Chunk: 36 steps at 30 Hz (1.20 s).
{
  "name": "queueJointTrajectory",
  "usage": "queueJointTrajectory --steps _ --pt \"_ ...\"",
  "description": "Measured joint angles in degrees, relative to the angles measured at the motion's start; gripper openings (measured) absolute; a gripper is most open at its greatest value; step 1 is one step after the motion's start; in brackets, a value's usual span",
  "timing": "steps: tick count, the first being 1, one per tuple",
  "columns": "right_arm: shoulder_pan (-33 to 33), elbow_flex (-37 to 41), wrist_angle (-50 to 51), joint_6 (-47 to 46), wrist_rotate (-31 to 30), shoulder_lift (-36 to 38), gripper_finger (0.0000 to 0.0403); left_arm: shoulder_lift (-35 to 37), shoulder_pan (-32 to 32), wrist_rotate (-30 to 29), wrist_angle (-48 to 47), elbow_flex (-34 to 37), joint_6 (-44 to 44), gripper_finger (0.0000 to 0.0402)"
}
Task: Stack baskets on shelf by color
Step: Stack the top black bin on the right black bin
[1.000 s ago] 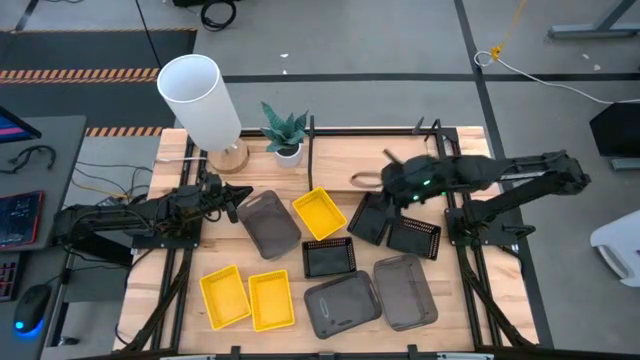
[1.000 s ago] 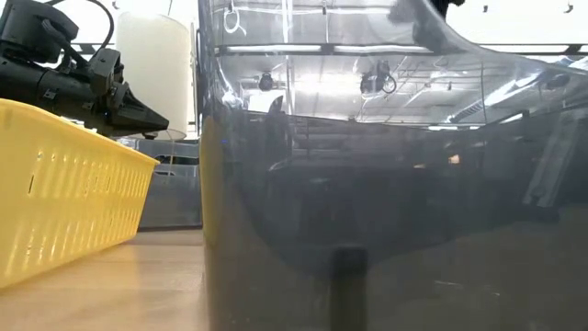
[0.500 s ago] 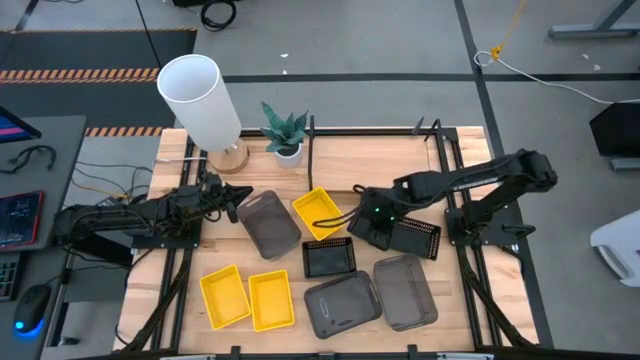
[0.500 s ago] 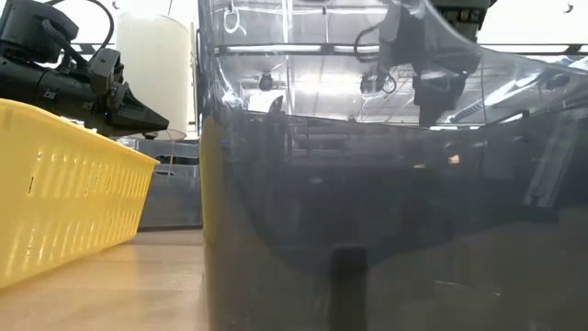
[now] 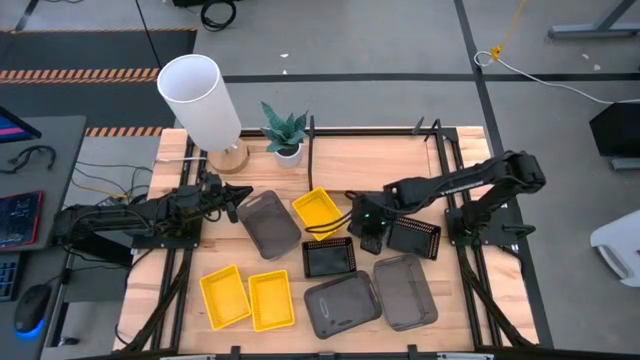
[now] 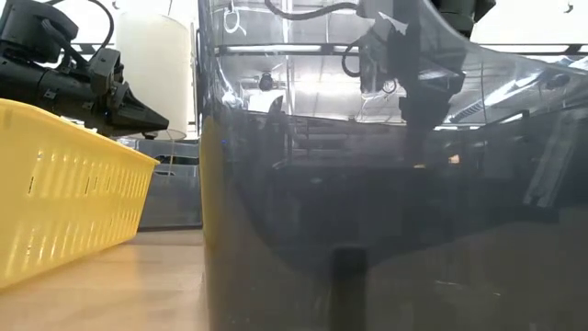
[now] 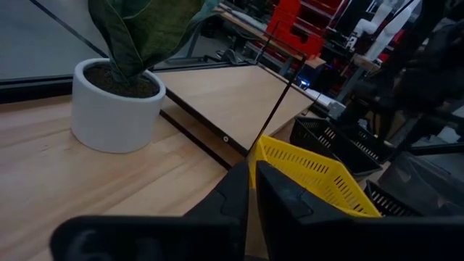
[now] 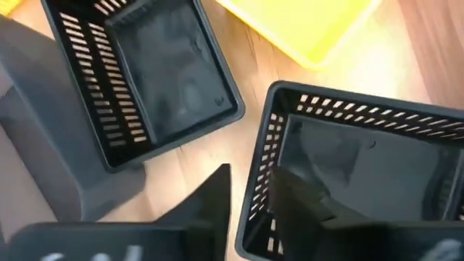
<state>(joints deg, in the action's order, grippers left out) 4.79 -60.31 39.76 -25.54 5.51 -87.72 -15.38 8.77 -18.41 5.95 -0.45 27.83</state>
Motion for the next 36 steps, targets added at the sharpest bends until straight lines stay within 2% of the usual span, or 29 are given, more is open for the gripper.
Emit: queueJointTrajectory --steps 6,11,14,16,36 --pt "1.8 0.0 -0.6 -0.2 -2.7 -2.5 0.0178 0.0 0.0 0.0 -0.1 0.0 0.0 0.0033" --pt "4.1 0.1 -0.9 0.2 -9.2 -3.2 0.0204 0.0 0.0 0.0 0.1 0.0 0.0 0.0038" --pt "5.0 0.1 -1.0 0.5 -13.6 -3.2 0.0208 0.0 0.0 0.0 0.0 0.0 0.0 0.0038" --pt "5.3 0.1 -1.4 1.6 -14.4 -3.5 0.0208 0.0 0.0 0.0 0.1 0.0 0.0 0.0035" --pt "5.7 6.7 -8.7 -0.4 -12.9 -5.6 0.0202 -0.4 0.0 0.0 -0.1 0.0 0.0 0.0039"
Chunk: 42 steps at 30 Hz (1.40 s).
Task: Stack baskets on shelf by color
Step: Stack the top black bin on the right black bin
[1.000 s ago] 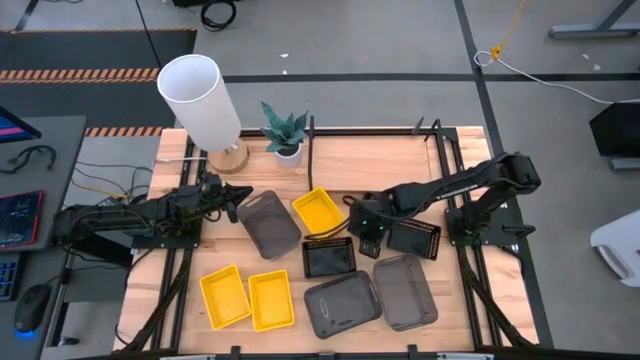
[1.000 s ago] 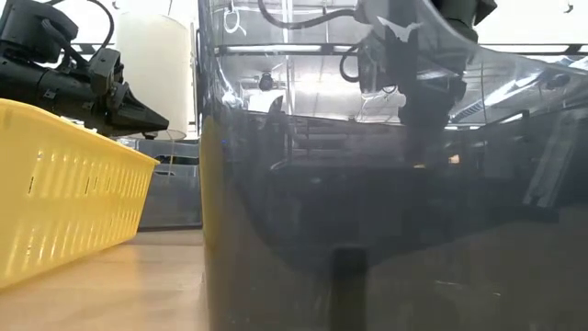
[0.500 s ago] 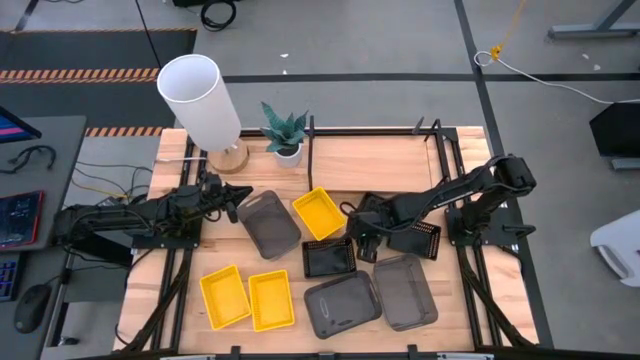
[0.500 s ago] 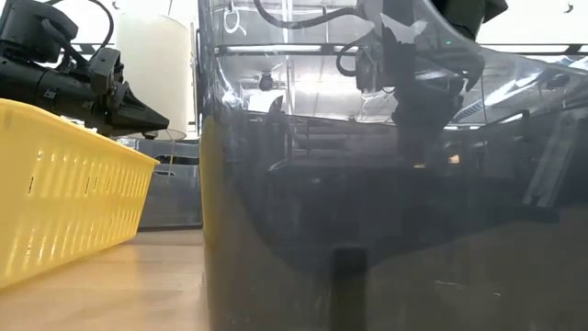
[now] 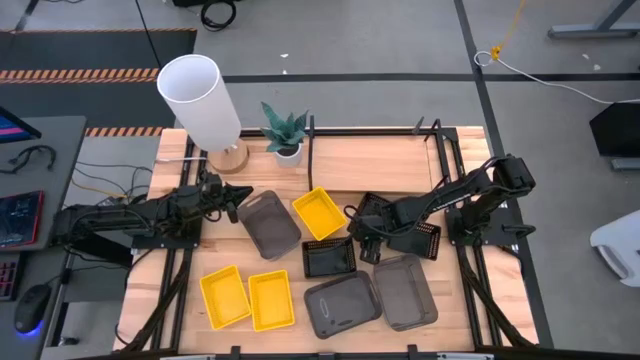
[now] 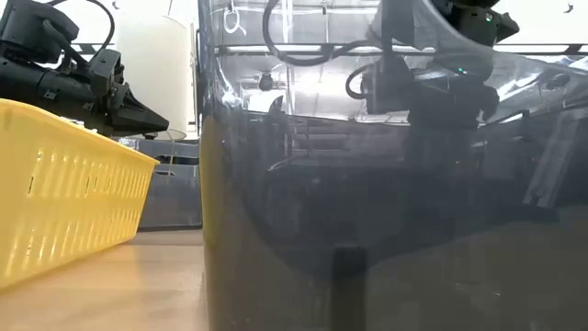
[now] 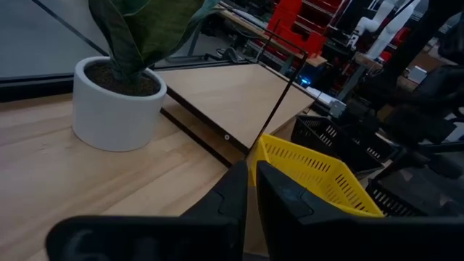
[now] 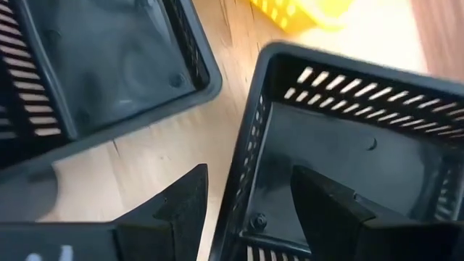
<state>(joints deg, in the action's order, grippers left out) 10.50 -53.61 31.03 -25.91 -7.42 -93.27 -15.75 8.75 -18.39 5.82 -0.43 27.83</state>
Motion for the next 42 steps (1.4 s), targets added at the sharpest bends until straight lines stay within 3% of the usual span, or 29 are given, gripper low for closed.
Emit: queueJointTrajectory --steps 9,24,34,42 --pt "0.0 3.1 -3.2 0.5 0.0 0.0 0.0166 0.0 0.0 0.0 0.0 0.0 0.0 0.0030" --pt "-0.1 0.8 -1.4 -0.3 7.5 0.0 0.0009 0.0 0.0 0.0 -0.1 0.0 0.0 0.0035" --pt "-0.2 -10.8 11.9 -6.5 7.7 0.0 0.0005 0.0 0.0 0.0 -0.1 0.0 0.0 0.0034" --pt "-1.7 -22.4 20.3 -20.0 4.8 0.0 0.0004 0.0 0.0 0.0 -0.1 0.0 0.0 0.0039"
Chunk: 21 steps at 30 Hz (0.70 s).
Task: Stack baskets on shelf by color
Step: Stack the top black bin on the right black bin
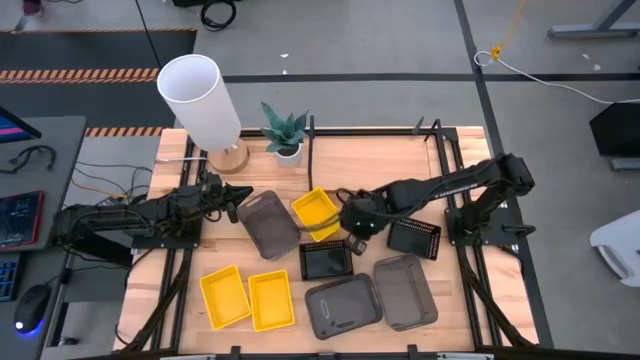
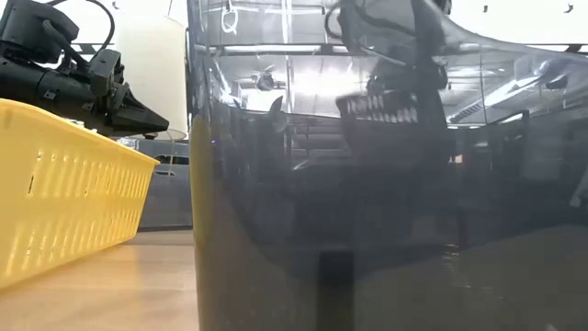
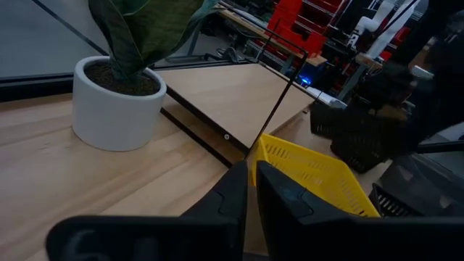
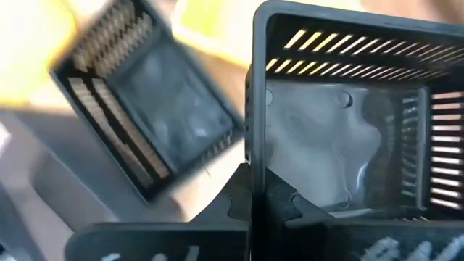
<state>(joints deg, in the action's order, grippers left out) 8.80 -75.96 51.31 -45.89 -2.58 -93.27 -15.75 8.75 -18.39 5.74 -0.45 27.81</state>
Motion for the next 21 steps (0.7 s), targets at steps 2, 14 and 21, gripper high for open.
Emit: queueJointTrajectory --steps 2,14,21 --pt "-0.5 -2.9 2.0 -4.8 -1.1 0.0 0.0004 0.0 0.0 0.0 0.0 0.0 0.0 0.0039" --pt "1.5 -9.1 23.9 -33.9 -5.2 0.0 0.0004 0.0 0.0 0.0 0.0 0.0 0.0 0.0032" --pt "6.1 -4.8 25.9 -46.1 -3.5 0.0 0.0004 0.0 0.0 0.0 0.0 0.0 0.0 0.0038"
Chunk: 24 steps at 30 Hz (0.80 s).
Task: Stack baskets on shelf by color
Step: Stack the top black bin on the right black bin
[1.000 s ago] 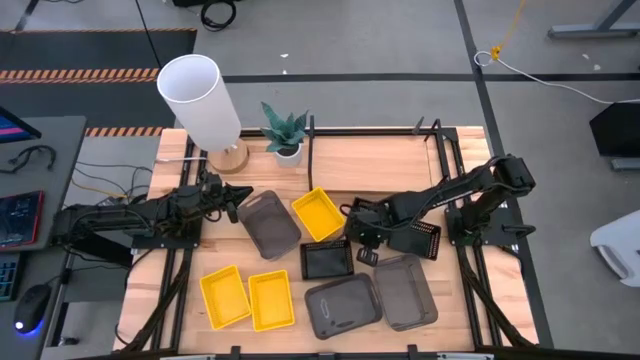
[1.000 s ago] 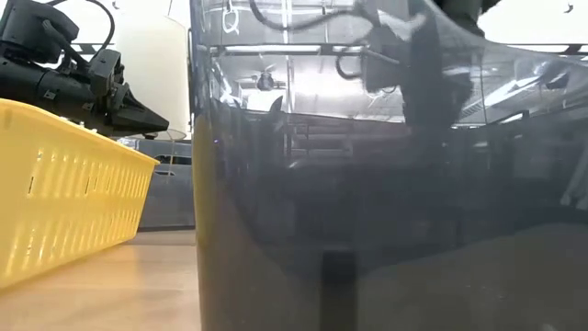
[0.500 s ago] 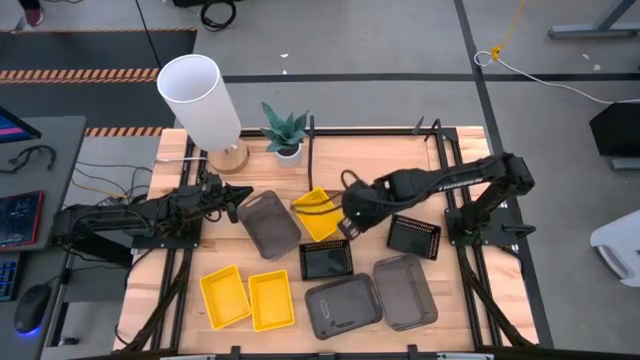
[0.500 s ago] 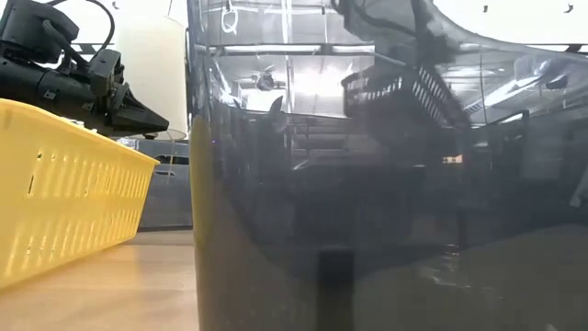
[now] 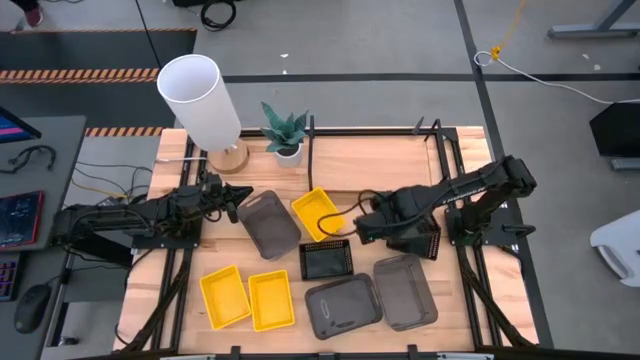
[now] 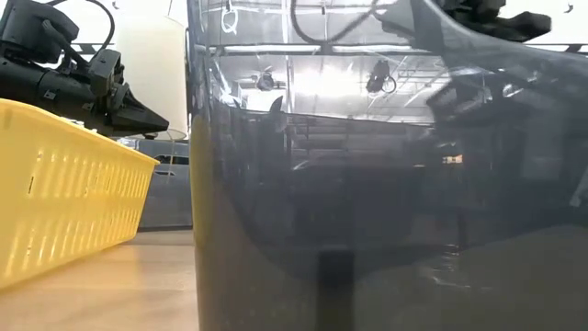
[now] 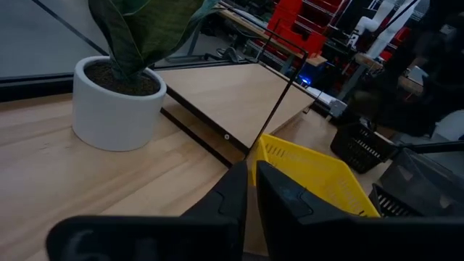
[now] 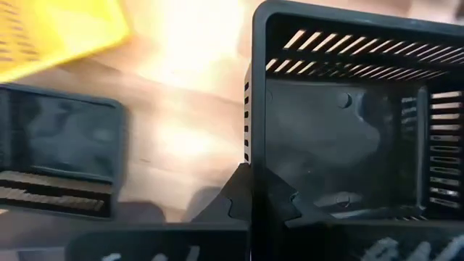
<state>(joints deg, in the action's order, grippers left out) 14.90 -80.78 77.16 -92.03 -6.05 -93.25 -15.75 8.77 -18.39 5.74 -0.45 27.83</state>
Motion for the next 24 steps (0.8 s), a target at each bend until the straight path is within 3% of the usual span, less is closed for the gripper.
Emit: queueJointTrajectory --steps 14,24 --pt "5.4 6.5 -0.3 -20.0 -0.8 0.0 0.0004 0.0 0.0 0.0 0.0 0.0 0.0 0.0035" --pt "3.7 14.4 -9.1 -23.7 -2.0 0.0 0.0004 0.0 0.0 0.0 0.0 0.0 0.0 0.0034"
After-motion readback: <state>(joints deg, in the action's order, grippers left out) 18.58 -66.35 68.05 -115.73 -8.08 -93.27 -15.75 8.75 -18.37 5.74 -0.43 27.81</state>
